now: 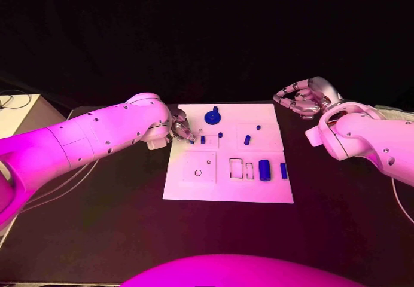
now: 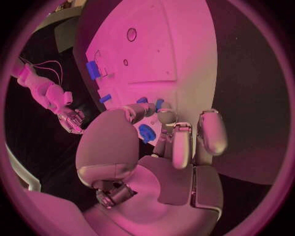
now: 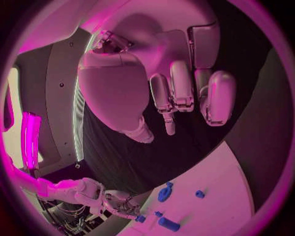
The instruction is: Assemble the parts on the task board
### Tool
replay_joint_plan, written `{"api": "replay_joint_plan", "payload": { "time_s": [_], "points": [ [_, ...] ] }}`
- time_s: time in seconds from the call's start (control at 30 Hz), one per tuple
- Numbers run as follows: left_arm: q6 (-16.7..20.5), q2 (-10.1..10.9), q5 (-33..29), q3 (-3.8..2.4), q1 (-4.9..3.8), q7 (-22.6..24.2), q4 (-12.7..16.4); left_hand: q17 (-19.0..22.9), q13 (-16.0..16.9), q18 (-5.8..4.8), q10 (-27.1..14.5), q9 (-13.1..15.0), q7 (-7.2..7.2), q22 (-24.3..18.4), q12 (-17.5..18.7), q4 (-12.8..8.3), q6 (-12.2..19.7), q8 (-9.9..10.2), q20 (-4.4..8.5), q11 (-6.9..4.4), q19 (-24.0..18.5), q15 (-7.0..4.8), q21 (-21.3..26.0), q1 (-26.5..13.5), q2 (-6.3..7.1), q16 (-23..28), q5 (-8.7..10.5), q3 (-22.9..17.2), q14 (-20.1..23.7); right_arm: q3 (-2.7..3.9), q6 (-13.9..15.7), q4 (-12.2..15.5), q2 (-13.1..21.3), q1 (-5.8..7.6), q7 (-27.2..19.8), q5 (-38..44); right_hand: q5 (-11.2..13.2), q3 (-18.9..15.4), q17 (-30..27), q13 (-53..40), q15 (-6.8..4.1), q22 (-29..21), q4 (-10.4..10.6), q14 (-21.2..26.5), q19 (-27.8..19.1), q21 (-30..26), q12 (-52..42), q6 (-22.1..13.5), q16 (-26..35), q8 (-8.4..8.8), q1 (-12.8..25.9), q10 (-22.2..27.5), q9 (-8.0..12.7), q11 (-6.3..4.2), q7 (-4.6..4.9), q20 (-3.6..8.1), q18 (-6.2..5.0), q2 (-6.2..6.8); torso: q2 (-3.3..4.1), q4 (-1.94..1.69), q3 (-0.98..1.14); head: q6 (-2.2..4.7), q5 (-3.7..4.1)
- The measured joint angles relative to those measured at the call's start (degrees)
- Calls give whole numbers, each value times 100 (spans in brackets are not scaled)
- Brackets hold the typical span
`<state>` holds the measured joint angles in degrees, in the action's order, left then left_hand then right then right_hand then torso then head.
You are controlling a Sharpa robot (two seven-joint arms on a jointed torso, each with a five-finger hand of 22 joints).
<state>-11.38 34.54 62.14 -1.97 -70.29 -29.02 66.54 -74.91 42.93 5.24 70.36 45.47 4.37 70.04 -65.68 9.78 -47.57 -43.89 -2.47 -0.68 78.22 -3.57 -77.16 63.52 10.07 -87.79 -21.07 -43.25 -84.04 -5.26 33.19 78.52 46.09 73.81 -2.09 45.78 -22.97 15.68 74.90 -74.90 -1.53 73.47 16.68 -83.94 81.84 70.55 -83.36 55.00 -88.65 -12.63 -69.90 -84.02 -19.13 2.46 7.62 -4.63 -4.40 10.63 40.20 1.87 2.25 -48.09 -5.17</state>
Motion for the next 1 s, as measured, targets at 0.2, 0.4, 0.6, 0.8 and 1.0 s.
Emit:
{"api": "replay_joint_plan", "payload": {
  "time_s": [0.2,0.4,0.6,0.8,1.0],
  "points": [
    [-41,-19,-7,32,-19,0,-23,0,1,0,1,-7,-19,-16,0,0,-21,-4,0,2,0,0,0,0,0,-13,-19,0,0,0,0,4,2,0,0,0,0,0,0,0,0,0,0,0,0,0,0,0,0,0,0,0,0,0,0,0,0,0,0,2,3,-13,13],
    [-53,-61,-51,66,-38,1,-89,0,-28,0,9,-51,-28,-87,31,-55,-48,-6,0,9,0,0,9,-69,-34,-28,-1,55,0,0,0,6,2,-2,0,-1,0,0,0,0,0,0,0,0,0,0,0,0,0,0,0,0,0,0,0,0,0,0,1,1,4,-23,25],
    [-50,-86,-100,82,-40,17,-144,0,-155,0,8,-37,-104,-153,134,-331,-82,-37,2,6,-43,0,67,-237,68,-16,46,-62,0,0,0,14,7,-8,0,-2,0,0,0,-3,0,0,0,0,0,0,0,0,0,0,0,0,1,0,0,0,0,0,2,1,4,-23,30],
    [-44,-83,-139,88,-40,28,-170,0,-339,-1,-195,-99,-124,-273,225,-403,-32,-12,15,-7,-118,-21,189,-429,155,83,76,10,21,0,0,20,18,-12,0,-3,0,0,0,-4,0,0,0,0,0,0,0,0,0,0,0,0,1,0,0,0,0,0,1,-1,4,-23,38],
    [-33,-52,-155,78,-31,32,-154,0,-662,0,-548,-194,-49,-459,379,-132,101,99,-28,68,-236,-21,333,-506,233,172,106,584,21,0,1,23,27,-18,-1,-4,0,0,0,-4,0,0,0,0,0,0,0,0,0,0,0,0,1,0,-1,0,0,0,0,-1,2,-15,43]
  ]
}}
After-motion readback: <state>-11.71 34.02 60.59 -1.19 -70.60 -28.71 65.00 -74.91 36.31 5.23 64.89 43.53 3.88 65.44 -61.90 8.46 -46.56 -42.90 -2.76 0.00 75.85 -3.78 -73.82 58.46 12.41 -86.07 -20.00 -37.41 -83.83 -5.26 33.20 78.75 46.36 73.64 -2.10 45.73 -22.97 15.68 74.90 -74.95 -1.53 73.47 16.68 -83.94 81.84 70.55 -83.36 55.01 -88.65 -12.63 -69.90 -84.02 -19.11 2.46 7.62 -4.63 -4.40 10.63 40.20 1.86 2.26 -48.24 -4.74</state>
